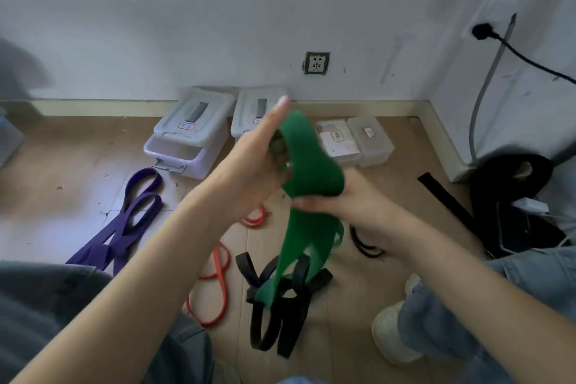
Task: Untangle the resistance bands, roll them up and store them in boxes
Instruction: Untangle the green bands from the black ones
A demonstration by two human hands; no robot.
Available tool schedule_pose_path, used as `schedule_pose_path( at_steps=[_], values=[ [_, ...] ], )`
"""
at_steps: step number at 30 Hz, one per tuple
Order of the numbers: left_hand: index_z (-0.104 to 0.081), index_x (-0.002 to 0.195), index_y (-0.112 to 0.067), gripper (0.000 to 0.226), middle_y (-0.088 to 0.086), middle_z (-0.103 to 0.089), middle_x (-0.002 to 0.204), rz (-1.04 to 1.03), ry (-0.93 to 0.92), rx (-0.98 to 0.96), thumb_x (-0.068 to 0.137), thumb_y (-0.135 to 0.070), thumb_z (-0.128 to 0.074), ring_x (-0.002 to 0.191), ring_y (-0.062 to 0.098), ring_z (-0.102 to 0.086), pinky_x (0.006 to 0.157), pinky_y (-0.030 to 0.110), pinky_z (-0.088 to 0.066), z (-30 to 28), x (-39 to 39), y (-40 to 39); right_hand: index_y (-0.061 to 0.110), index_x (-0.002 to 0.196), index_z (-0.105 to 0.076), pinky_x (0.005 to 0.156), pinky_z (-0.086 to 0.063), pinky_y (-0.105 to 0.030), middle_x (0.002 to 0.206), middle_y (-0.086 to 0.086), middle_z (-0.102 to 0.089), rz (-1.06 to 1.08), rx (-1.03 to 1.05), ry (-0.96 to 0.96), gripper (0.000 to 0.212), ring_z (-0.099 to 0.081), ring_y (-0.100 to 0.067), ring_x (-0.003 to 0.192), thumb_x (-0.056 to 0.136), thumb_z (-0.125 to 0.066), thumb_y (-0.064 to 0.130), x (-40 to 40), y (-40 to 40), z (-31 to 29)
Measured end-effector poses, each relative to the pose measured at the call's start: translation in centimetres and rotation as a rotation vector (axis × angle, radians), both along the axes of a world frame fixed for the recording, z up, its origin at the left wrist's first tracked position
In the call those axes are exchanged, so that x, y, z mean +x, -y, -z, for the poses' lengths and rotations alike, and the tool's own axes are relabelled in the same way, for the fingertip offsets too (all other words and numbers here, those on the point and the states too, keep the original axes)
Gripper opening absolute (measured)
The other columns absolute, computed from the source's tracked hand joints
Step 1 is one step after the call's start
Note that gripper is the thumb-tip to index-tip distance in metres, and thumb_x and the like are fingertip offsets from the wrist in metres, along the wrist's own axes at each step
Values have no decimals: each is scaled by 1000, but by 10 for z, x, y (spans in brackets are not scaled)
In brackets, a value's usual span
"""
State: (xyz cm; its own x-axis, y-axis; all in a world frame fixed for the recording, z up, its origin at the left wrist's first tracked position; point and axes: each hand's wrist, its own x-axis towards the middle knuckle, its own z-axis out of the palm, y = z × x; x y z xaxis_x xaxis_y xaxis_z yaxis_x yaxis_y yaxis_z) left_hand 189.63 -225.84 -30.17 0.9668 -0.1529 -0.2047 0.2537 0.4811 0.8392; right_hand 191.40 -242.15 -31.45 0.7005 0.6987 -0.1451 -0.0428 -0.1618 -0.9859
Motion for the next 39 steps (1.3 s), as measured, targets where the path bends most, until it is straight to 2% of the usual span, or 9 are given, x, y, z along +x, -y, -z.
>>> schedule_pose_path(
  at_steps=[2,5,12,17,21,25,31,37,39],
  values=[
    [-58,118,-19,40,4,-65,120,282,54,300,87,-44,-54,105,11,-64,83,20,-52,18,-13,-7,11,93,-67,64,-54,-21,80,0,-73,105,170,-144,24,-70,-15,77,69,-72,6,12,3,-15],
    [-65,101,-19,23,-4,-69,102,483,151,632,79,-24,-71,94,6,-64,84,23,-51,50,-34,12,8,93,-65,64,-57,-25,82,-5,-72,153,243,-272,27,-70,-16,74,68,-69,19,27,3,-24],
    [-68,92,-8,25,11,-73,85,-90,13,189,80,-29,-63,76,23,-71,64,28,-56,1,-22,1,21,120,-59,104,-42,-44,121,-5,-65,-279,-103,-218,46,-59,-22,115,86,-49,50,25,26,-14],
    [-60,110,-1,43,15,-72,98,-161,-208,-15,90,-40,-53,84,24,-71,64,32,-58,-15,-12,2,25,110,-64,89,-53,-33,109,3,-70,-238,-208,-61,36,-66,-13,100,76,-75,23,11,20,-2],
    [-62,87,-5,26,8,-71,72,-245,-360,-82,90,-31,-55,50,13,-65,48,16,-52,-9,-13,-9,12,103,-67,42,-44,-17,80,-1,-70,-39,-45,-225,41,-64,-8,61,65,-77,24,25,37,-17],
    [-63,78,-8,27,0,-63,56,-229,-437,-131,88,-30,-53,31,7,-46,39,10,-42,-2,-12,-19,9,91,-70,36,-36,-15,79,-4,-72,52,-132,-198,35,-63,-5,58,63,-75,29,42,50,-23],
    [-57,91,0,28,9,-65,60,-183,-472,358,90,-28,-56,38,14,-53,38,19,-46,33,-8,-27,8,80,-72,36,-39,-17,69,-2,-71,306,-174,-100,35,-59,-11,55,64,-72,39,43,45,-16],
    [-59,84,-14,42,2,-56,73,276,-345,1556,86,-55,-52,63,15,-52,55,21,-43,53,-13,-33,5,81,-69,32,-29,-17,62,-4,-64,209,-117,60,42,-39,-15,42,64,-70,44,37,33,-22],
    [-63,102,-20,45,-4,-64,103,348,-165,1392,77,-57,-63,95,13,-60,83,24,-47,44,-11,-29,6,81,-67,31,-27,-18,63,-5,-63,191,-98,80,37,-37,-18,42,69,-67,41,33,28,-23]
  ],
)
